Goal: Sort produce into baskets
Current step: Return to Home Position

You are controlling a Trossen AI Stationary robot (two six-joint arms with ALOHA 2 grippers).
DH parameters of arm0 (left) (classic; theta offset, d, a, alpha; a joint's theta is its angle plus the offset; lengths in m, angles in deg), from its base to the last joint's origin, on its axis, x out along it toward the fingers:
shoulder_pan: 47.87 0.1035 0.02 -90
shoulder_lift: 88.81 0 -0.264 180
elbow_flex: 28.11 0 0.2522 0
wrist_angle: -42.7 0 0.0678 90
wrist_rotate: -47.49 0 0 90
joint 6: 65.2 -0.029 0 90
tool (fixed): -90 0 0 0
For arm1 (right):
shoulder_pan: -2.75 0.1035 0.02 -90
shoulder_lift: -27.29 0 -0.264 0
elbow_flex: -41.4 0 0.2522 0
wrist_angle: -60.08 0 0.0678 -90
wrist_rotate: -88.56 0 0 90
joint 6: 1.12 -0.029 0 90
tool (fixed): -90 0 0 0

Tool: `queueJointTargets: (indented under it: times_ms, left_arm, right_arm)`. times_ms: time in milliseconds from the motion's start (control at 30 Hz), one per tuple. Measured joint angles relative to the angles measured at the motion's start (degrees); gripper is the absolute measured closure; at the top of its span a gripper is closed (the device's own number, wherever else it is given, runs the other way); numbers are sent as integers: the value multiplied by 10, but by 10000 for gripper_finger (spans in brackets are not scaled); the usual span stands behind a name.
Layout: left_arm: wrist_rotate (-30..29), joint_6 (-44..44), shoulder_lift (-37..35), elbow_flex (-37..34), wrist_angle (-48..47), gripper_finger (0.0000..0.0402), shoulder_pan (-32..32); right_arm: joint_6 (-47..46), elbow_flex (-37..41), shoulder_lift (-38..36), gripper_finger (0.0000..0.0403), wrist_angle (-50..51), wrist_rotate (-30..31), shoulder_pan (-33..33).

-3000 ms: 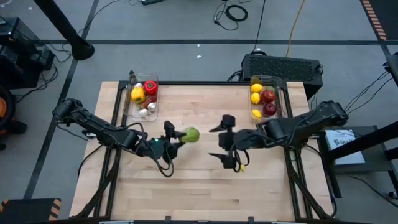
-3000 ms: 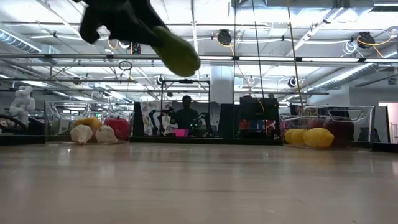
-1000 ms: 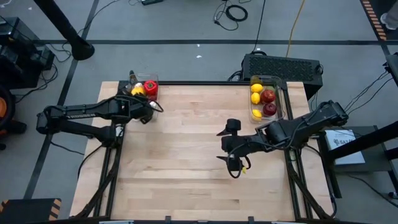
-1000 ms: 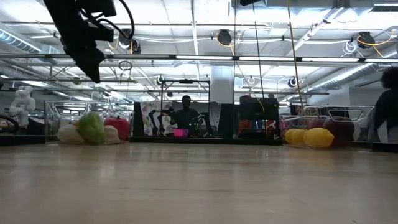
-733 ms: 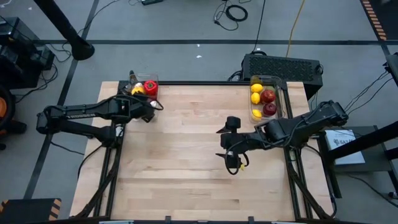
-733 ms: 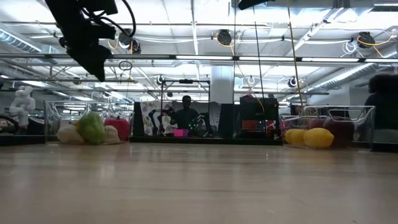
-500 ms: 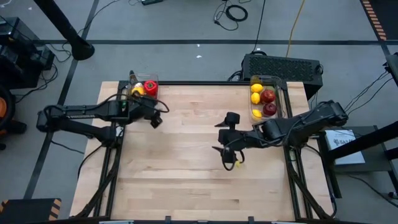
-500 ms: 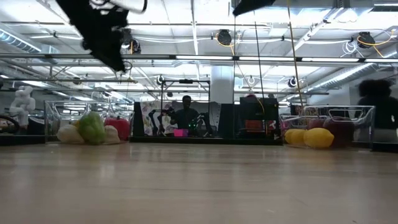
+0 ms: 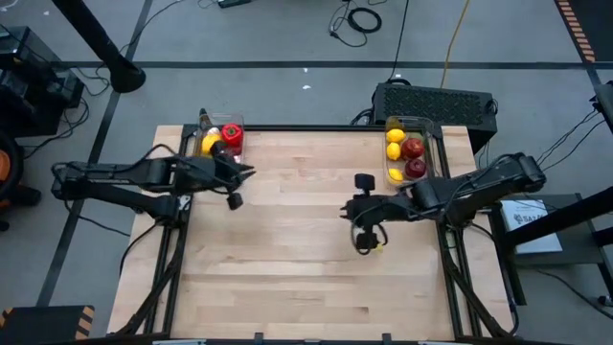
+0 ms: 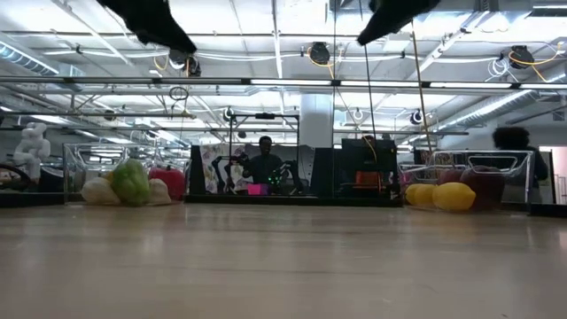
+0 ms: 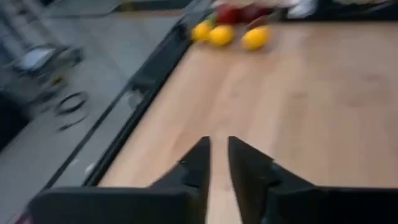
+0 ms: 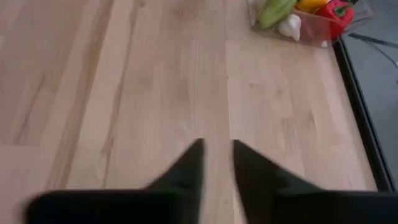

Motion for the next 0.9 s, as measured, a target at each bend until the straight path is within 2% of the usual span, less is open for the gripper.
queueJointTargets:
  times_ms: [67,100,200,533,633,767,900]
  left_arm:
    - [37,-9,-23,0,3,365,-5]
    - [57,-10,-33,-3,13,381,-9]
    - [91,-15,-67,-36,58,394,-19]
    - [95,-32,-197,-144,125,398,-35]
    - [103,-37,-242,-181,142,396,-35]
    - [104,-22,-291,-211,143,396,-35]
    - [104,-13,-322,-238,142,396,-40]
  right_arm:
    - [-1,31,-31,379,-18,-1,0]
    - [-1,50,-52,389,-34,-1,0]
    - [-8,109,-111,388,-82,-1,0]
    - [30,283,-299,402,-184,-1,0]
    - [58,339,-348,402,-241,-2,-1]
    - [84,404,-399,402,-320,-2,-4]
    - [74,438,-426,402,-340,-2,-12]
